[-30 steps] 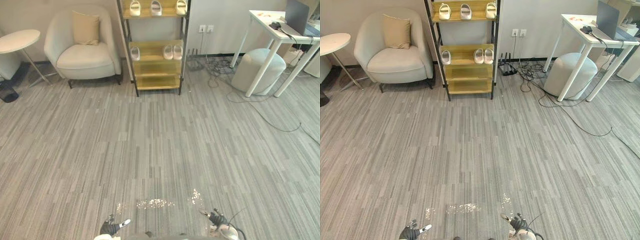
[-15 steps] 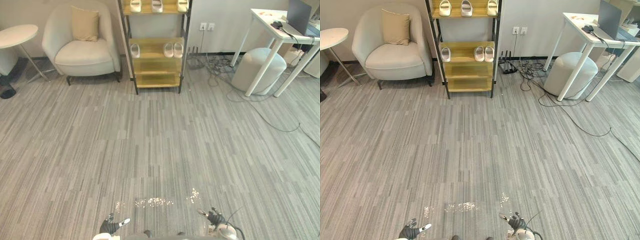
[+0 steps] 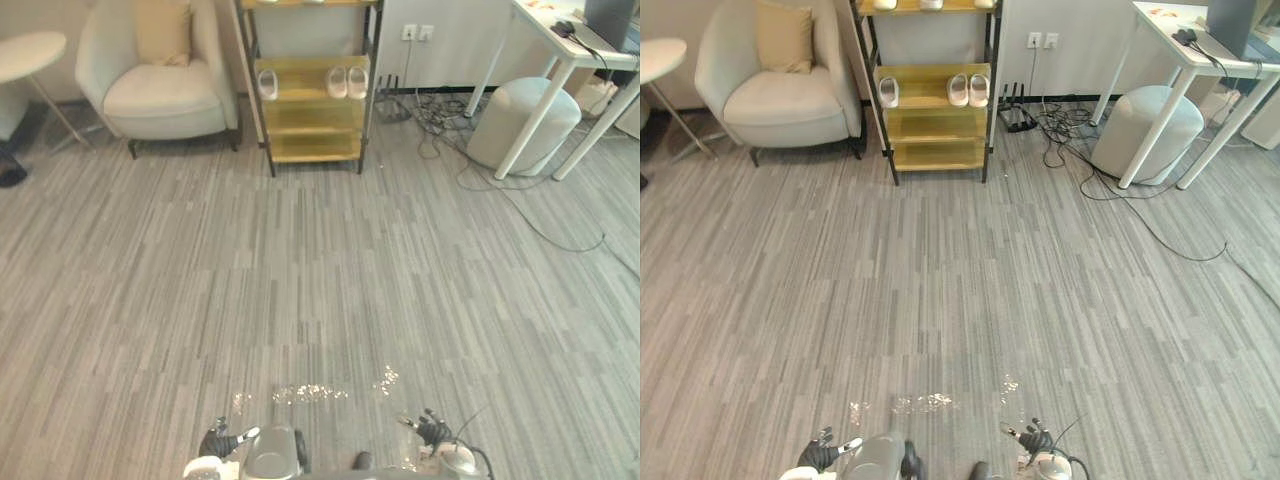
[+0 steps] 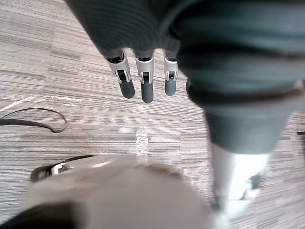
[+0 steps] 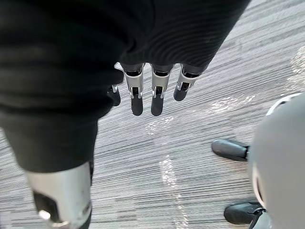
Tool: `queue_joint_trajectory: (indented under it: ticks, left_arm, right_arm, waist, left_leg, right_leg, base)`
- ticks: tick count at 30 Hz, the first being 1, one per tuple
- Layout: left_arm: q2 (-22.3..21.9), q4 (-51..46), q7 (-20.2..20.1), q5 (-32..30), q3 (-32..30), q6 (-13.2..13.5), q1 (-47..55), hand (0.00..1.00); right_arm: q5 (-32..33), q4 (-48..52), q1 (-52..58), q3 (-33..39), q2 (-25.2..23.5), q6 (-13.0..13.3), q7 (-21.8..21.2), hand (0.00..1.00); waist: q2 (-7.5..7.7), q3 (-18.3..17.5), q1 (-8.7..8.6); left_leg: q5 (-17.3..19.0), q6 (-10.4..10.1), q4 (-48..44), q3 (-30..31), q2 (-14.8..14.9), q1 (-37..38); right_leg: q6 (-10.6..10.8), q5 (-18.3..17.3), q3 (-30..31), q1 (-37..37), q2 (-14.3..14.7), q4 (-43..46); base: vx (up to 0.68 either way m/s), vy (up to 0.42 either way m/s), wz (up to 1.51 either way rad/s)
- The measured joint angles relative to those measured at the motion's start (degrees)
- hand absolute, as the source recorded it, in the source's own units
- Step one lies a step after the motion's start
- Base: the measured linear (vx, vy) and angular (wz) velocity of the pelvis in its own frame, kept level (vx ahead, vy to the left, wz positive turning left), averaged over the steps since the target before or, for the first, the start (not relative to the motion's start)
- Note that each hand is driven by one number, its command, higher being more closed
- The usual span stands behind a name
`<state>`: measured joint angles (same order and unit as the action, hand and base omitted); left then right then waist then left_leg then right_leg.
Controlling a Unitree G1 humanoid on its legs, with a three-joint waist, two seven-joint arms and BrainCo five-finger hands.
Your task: Organize the slippers on the shoe rack
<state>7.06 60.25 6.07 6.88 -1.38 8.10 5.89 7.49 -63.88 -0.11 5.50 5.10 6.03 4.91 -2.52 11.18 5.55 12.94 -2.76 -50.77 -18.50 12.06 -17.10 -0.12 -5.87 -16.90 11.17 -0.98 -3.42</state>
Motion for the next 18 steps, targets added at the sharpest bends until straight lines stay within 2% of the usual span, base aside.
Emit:
queue_joint_trajectory:
  ticks: [1, 3, 5, 6, 7, 8, 9, 10, 12, 13, 14, 15, 16, 17, 18]
  left_arm:
    - [0.00, 0.00, 0.00, 0.01, 0.00, 0.00, -0.04, 0.00]
    - [0.42, -0.08, -0.21, 0.59, -0.47, 0.08, -0.23, 0.00]
    - [0.40, -0.06, -0.21, 0.62, -0.75, 0.01, -0.56, 0.00]
    - [-0.11, -0.04, -0.11, 0.62, -1.00, 0.02, -0.10, 0.00]
    - [-0.76, 0.14, -0.14, 0.76, -1.52, -0.06, 0.78, 0.00]
    - [-0.22, 0.10, -0.19, 0.81, -1.86, -0.08, 0.69, 0.00]
    - [0.75, 0.08, -0.17, 1.07, -2.01, -0.07, 0.04, 0.00]
    - [0.83, 0.14, -0.17, 1.08, -1.96, -0.12, -0.45, 0.00]
    - [1.00, 0.19, -0.17, 1.07, -1.52, -0.25, -0.36, 0.00]
    - [1.46, 0.18, -0.20, 1.06, -0.57, -0.39, -0.26, 0.00]
    - [1.58, 0.17, -0.20, 1.06, -0.35, -0.42, -0.20, 0.00]
    - [2.27, 0.13, -0.18, 1.06, 0.61, -0.61, -0.10, 0.00]
    - [2.60, 0.05, -0.18, 1.07, 0.92, -0.90, -0.38, 0.00]
    - [2.56, 0.04, -0.18, 1.09, 0.94, -0.95, -0.62, 0.00]
    - [2.24, -0.12, -0.19, 1.09, 1.09, -0.99, -1.09, 0.00]
  right_arm:
    - [0.01, 0.00, -0.02, 0.02, -0.01, -0.01, 0.00, 0.00]
    - [0.02, -0.02, -0.09, 0.08, -0.33, -0.25, 0.00, 0.00]
    - [0.02, -0.01, -0.35, 0.09, -0.17, -0.30, 0.01, 0.00]
    - [0.02, 0.00, -0.59, 0.04, 0.01, -0.29, -0.01, 0.00]
    - [0.02, -0.05, -1.13, 0.00, -0.16, -0.31, -0.01, 0.00]
    - [-0.01, -0.05, -1.31, -0.06, -0.88, -0.32, -0.01, 0.00]
    - [-0.13, 0.03, -1.66, -0.20, -2.32, -0.25, -0.33, 0.00]
    - [-0.17, 0.05, -2.18, -0.16, -2.71, -0.23, -0.37, 0.00]
    - [-0.28, 0.06, -2.06, -0.22, -2.90, -0.23, -0.56, 0.00]
    - [-0.28, 0.06, -1.99, -0.26, -2.89, -0.25, -0.58, 0.00]
    - [-0.28, 0.11, -1.99, -0.35, -2.88, -0.25, -0.58, 0.00]
    - [-0.28, 0.23, -2.17, -1.20, -2.75, -0.22, -0.57, 0.00]
    - [-0.28, 0.38, -2.53, -1.24, -2.78, -0.13, -0.59, 0.00]
    - [-0.28, 0.37, -2.66, -1.24, -2.75, -0.11, -0.57, 0.00]
    - [-0.28, 0.42, -2.79, -1.24, -2.62, -0.04, -0.56, 0.00]
  waist:
    - [0.09, 0.07, 0.00]
    - [1.64, 1.01, 0.57]
    - [1.87, 1.11, 0.72]
    - [1.10, 0.73, 1.31]
    - [0.44, 0.34, 1.80]
    - [1.60, 0.56, 2.07]
    - [3.57, 0.46, 2.20]
    - [3.84, 0.54, 2.53]
    - [3.95, 0.62, 2.53]
    - [4.15, 0.67, 2.43]
    - [3.98, 0.78, 2.38]
    - [4.38, 0.59, 1.91]
    - [4.58, 0.47, 1.20]
    - [4.44, 0.56, 0.88]
    - [3.72, 0.99, 0.78]
  left_leg:
    - [0.26, -0.13, 0.44, -0.06, -0.02, -0.40]
    - [0.33, -0.48, 13.64, -1.46, -2.01, -2.29]
    - [-1.69, -1.13, 21.55, -1.46, -3.74, -2.87]
    - [-6.11, -1.80, 32.74, -0.68, -5.09, -1.86]
    - [-11.14, 1.71, 33.01, 0.62, -5.25, -1.84]
    - [-9.56, 2.23, 31.76, 0.33, -6.00, -1.93]
    - [-6.09, 2.72, 29.51, 0.07, -7.29, -2.39]
    - [-3.74, 2.82, 28.05, -0.01, -7.50, -1.24]
    - [-1.14, 3.00, 28.00, -0.23, -7.73, 3.31]
    - [0.32, 3.13, 28.98, -0.87, -7.90, 8.05]
    - [0.49, 3.27, 29.44, -0.95, -8.05, 9.30]
    - [0.97, 3.56, 32.45, -0.74, -8.94, 13.92]
    - [0.96, 3.60, 35.10, 0.04, -9.23, 17.43]
    - [0.95, 3.61, 36.04, 0.41, -9.05, 18.83]
    - [0.94, 3.59, 37.70, 0.76, -8.15, 21.40]
  right_leg:
    - [-0.12, 0.05, 0.14, -0.09, -0.24, 0.07]
    - [1.60, -1.05, 1.10, -0.05, -4.19, 0.70]
    - [3.07, -1.95, 1.11, -0.25, -5.78, 1.22]
    - [5.24, -3.20, 1.54, -0.21, -6.50, 1.35]
    - [7.05, -4.52, 2.14, 0.72, -6.56, 1.37]
    - [7.10, -4.65, 2.16, 1.11, -7.55, 1.42]
    - [7.56, -4.92, 1.74, 0.99, -9.30, 4.23]
    - [9.09, -6.14, 2.21, -2.08, -10.93, 13.70]
    - [10.49, -6.23, 3.90, -7.54, -13.34, 32.47]
    - [10.51, -6.22, 4.30, -11.86, -14.62, 47.92]
    - [10.27, -6.34, 4.08, -12.84, -14.93, 50.81]
    - [8.11, -7.52, 0.08, -15.79, -16.86, 57.06]
    - [5.37, -9.23, -4.97, -17.72, -17.86, 56.58]
    - [4.57, -9.98, -7.23, -18.50, -17.78, 54.90]
    - [3.30, -11.08, -10.40, -20.17, -16.63, 49.51]
  base:
    - [0.18, 0.114, -0.37]
    - [0.25, 0.182, -0.19]
    - [0.23, 0.192, -0.07]
    - [0.40, 0.348, -0.26]
    - [0.43, 0.358, -0.28]
    - [0.43, 0.296, -0.13]
    - [0.47, 0.269, 0.04]
    - [0.57, 0.336, 0.06]
    - [0.47, 0.269, -0.01]
    - [0.39, 0.172, -0.03]
    - [0.50, 0.185, -0.01]
    - [0.60, 0.150, 0.09]
    - [0.60, 0.117, 0.16]
    - [0.57, 0.042, 0.19]
    - [0.44, -0.045, 0.15]
